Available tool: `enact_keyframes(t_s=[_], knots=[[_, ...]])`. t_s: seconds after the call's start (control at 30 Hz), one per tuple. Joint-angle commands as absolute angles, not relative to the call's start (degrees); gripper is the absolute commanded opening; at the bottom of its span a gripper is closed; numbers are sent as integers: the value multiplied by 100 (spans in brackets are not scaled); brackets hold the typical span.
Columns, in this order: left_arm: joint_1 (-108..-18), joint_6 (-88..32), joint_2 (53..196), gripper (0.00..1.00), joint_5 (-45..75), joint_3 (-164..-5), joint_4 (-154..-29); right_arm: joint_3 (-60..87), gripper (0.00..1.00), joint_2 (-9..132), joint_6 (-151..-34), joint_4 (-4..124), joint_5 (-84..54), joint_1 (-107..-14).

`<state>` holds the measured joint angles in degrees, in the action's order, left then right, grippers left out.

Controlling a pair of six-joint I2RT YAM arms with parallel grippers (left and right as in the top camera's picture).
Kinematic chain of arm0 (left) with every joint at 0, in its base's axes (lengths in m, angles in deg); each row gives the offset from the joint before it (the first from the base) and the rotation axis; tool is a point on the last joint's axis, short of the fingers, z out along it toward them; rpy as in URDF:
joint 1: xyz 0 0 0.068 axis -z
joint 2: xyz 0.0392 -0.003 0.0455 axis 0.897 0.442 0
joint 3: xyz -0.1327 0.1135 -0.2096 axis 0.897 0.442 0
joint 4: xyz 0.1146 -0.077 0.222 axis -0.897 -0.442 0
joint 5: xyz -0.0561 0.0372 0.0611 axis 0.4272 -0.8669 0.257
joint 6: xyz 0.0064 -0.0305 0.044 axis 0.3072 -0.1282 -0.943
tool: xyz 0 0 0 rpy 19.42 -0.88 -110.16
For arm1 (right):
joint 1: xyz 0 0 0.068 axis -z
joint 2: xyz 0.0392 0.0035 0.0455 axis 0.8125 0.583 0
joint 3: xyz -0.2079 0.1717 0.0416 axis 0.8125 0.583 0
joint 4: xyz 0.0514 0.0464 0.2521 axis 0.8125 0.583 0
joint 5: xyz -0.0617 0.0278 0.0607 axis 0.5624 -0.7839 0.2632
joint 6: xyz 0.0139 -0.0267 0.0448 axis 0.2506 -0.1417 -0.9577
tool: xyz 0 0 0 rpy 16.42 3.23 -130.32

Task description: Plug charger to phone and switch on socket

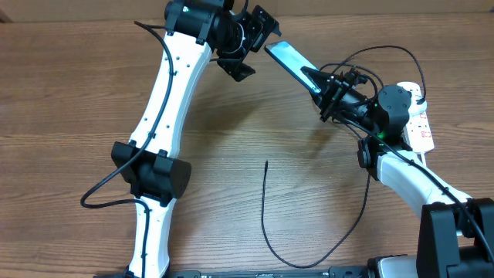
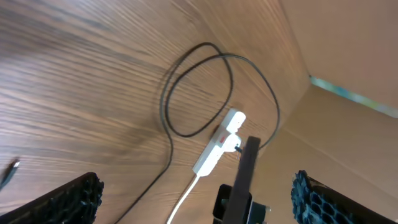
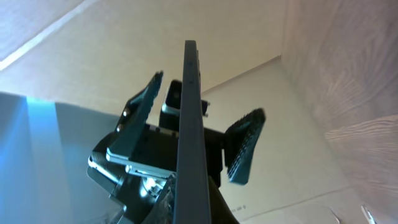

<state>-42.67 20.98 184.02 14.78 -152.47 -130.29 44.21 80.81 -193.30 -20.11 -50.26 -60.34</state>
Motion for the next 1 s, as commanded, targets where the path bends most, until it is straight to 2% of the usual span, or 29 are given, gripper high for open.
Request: enact_keyframes(t_s=[0.0, 0.43, 0.97], knots=[[-4065, 2179, 18243, 100, 1406, -15380, -12926, 4312, 4, 8046, -20123, -2247, -5076, -6030], [-3620, 2205, 18243, 100, 658, -15380, -12799, 4312, 4, 8046, -20123, -2240, -5034, -6027], [-3600, 2432, 18251, 99, 619, -15374, -12308, 4310, 4, 8046, -20123, -2240, -4901, -6027]])
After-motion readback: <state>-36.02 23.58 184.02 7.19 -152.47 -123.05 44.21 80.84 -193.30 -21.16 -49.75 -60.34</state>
